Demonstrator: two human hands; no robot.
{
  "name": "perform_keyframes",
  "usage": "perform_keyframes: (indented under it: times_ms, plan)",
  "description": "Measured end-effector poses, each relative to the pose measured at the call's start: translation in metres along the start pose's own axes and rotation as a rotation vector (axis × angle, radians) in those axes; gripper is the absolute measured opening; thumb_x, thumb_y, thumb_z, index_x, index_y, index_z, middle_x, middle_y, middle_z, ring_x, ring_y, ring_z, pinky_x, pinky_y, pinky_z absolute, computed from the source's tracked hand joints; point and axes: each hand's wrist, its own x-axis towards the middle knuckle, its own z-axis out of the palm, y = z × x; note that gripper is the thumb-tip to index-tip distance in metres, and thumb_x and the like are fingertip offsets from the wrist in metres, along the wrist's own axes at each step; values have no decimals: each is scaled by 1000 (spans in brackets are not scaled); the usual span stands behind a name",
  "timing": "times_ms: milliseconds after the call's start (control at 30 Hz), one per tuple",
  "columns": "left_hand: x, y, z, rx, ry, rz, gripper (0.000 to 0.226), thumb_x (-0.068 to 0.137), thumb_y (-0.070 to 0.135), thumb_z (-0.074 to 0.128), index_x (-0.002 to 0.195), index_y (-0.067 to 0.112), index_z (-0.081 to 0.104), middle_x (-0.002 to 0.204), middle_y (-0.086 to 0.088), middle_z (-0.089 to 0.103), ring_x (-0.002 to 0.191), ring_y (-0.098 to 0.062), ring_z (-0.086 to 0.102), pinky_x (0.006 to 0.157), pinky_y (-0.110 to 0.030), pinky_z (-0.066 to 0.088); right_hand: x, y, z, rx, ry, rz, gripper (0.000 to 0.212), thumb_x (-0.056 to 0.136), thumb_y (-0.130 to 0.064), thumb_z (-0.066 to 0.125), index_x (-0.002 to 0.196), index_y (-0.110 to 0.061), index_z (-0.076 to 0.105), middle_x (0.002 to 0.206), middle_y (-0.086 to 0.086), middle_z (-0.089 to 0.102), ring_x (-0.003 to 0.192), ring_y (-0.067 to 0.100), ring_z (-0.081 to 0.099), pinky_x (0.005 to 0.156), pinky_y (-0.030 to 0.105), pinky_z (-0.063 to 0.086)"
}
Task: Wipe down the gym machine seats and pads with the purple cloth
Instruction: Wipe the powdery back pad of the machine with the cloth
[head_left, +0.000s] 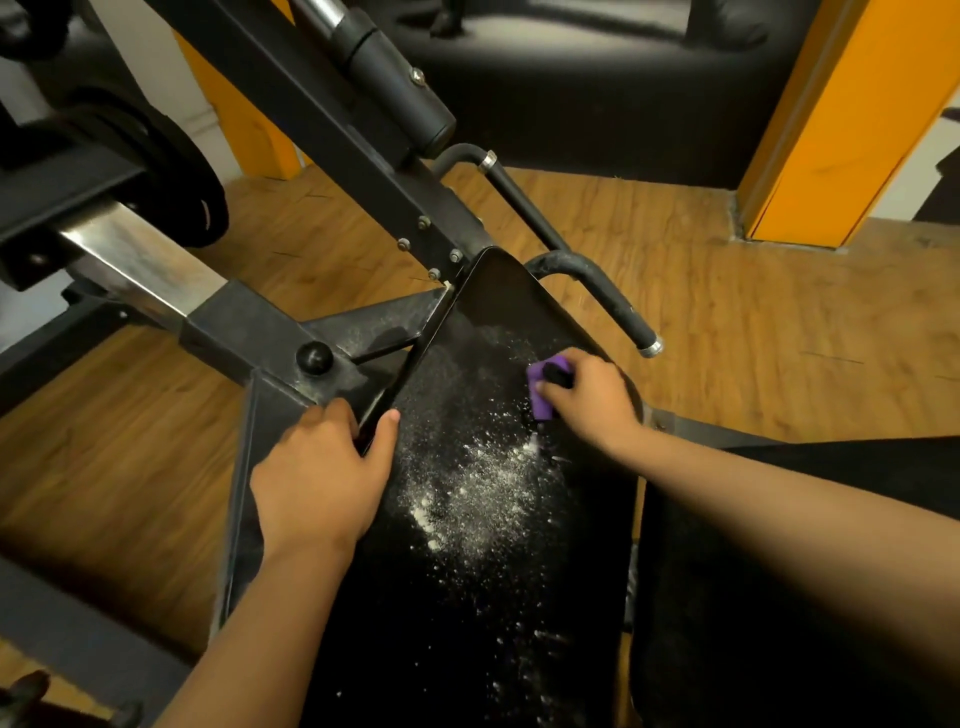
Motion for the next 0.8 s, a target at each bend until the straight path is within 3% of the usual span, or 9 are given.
perform_keyframes:
  times_ms: [67, 233, 300, 367, 533, 600, 700, 800]
  plan:
    - [0, 0, 1, 9, 6, 10, 46, 92, 58, 42, 75, 16, 50, 71, 0, 50, 61, -21, 42, 49, -28, 25, -20, -20, 6, 36, -50, -104, 11, 85, -19, 70, 91, -22, 60, 79, -11, 61, 73, -2, 56, 60, 7, 37]
    - [0, 0, 0, 7, 0, 8, 46, 92, 57, 42, 76, 15, 51, 72, 0, 51, 62, -21, 43, 50, -28, 26, -40, -18, 11, 96, -153, -244, 17, 84, -21, 71, 99, -19, 64, 91, -6, 65, 86, 6, 60, 73, 16, 43]
    - [0, 1, -1, -1, -9, -7, 45, 91, 58, 42, 76, 17, 50, 70, 3, 50, 61, -18, 43, 49, -28, 24, -27, -5, 8, 78, -111, -219, 16, 85, -20, 70, 99, -21, 63, 92, -7, 64, 88, 5, 59, 75, 18, 42]
    - [0, 1, -1, 0, -17, -16, 44, 91, 59, 42, 76, 18, 50, 70, 4, 50, 62, -16, 45, 49, -28, 24, -5, 16, 3, 45, -4, -123, 14, 87, -17, 68, 98, -22, 62, 92, -7, 63, 87, 7, 59, 76, 21, 41]
    - [2, 1, 0, 33, -28, -37, 43, 90, 60, 42, 74, 21, 49, 70, 5, 50, 61, -15, 44, 49, -28, 25, 45, 75, -12, 58, 117, 354, 13, 91, -10, 60, 104, -9, 61, 87, 1, 61, 98, 25, 64, 78, 31, 45]
    - [2, 1, 0, 35, -20, -42, 43, 90, 60, 42, 73, 21, 48, 68, 6, 50, 58, -13, 42, 48, -27, 23, 51, 80, -9, 56, 167, 396, 17, 90, -9, 60, 106, -6, 63, 95, 9, 65, 98, 28, 63, 81, 34, 46]
    - [2, 2, 0, 45, -23, -41, 42, 90, 60, 42, 72, 22, 47, 68, 6, 51, 59, -13, 45, 48, -26, 24, 48, 53, -4, 129, 184, 279, 9, 91, -10, 59, 98, -10, 65, 80, -1, 63, 79, 12, 60, 80, 30, 43]
    - [2, 4, -1, 54, -32, -51, 41, 90, 60, 43, 73, 23, 48, 70, 6, 53, 62, -14, 47, 49, -27, 26, 33, 11, 7, 158, 130, 11, 7, 89, -13, 62, 93, -19, 63, 83, -5, 61, 77, 7, 57, 72, 21, 40]
